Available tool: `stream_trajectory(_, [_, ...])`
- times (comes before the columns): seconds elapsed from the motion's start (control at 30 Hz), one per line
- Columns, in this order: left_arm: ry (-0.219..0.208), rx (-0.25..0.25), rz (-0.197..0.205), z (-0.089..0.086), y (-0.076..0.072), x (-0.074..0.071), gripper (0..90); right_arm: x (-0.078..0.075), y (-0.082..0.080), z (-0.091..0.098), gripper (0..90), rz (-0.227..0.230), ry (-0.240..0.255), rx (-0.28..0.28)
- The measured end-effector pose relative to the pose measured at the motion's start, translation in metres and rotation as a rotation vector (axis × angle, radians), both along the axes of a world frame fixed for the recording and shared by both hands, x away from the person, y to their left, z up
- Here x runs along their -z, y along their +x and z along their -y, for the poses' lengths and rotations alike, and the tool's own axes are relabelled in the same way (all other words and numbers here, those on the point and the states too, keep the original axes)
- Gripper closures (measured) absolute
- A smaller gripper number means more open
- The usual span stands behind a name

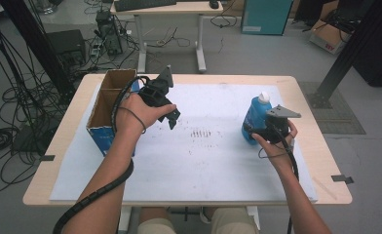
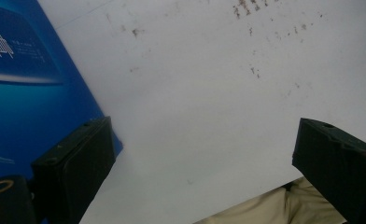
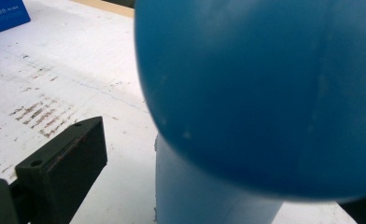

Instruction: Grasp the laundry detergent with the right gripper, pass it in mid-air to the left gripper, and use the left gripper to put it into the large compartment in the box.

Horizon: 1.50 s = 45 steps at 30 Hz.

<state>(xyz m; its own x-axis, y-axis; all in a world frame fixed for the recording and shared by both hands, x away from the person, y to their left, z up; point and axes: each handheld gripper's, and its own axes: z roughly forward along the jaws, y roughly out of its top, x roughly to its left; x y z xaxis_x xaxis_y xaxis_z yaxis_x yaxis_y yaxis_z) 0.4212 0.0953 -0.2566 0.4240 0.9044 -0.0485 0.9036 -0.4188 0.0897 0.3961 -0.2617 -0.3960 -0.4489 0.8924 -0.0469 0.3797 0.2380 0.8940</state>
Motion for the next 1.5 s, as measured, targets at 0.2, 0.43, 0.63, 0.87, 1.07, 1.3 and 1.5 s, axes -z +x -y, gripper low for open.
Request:
stream_trajectory(0.2, [0.000, -0.002, 0.000, -0.0001, -0.0004, -0.0007, 6.3, 0.0001, -0.0001, -0.0005, 1.4, 0.004, 0.006, 0.004])
stream_trajectory(0.43, [-0.003, -0.006, 0.008, 0.0001, -0.0007, -0.0018, 6.3, -0.0001, -0.0001, -0.0007, 1.4, 0.006, 0.006, 0.003])
stream_trajectory(0.63, [0.000, 0.002, 0.003, -0.0003, -0.0007, -0.0025, 6.3, -0.0006, -0.0005, -0.0004, 1.4, 0.013, 0.008, 0.003])
stream_trajectory(0.87, [-0.004, 0.003, 0.006, -0.0002, -0.0009, -0.0030, 6.3, -0.0004, -0.0003, -0.0009, 1.4, 0.013, 0.007, 0.002])
stream_trajectory(1.07, [-0.004, 0.002, 0.005, -0.0004, -0.0007, -0.0021, 6.3, -0.0003, 0.0003, -0.0011, 1.4, 0.017, 0.005, 0.000])
stream_trajectory(1.3, [-0.003, 0.001, 0.006, -0.0009, -0.0008, -0.0027, 6.3, -0.0007, 0.0000, -0.0009, 1.4, 0.020, 0.006, 0.002])
stream_trajectory(1.5, [-0.004, 0.003, 0.006, -0.0004, -0.0008, -0.0041, 6.3, -0.0005, 0.0001, -0.0015, 1.5, 0.025, 0.004, 0.001])
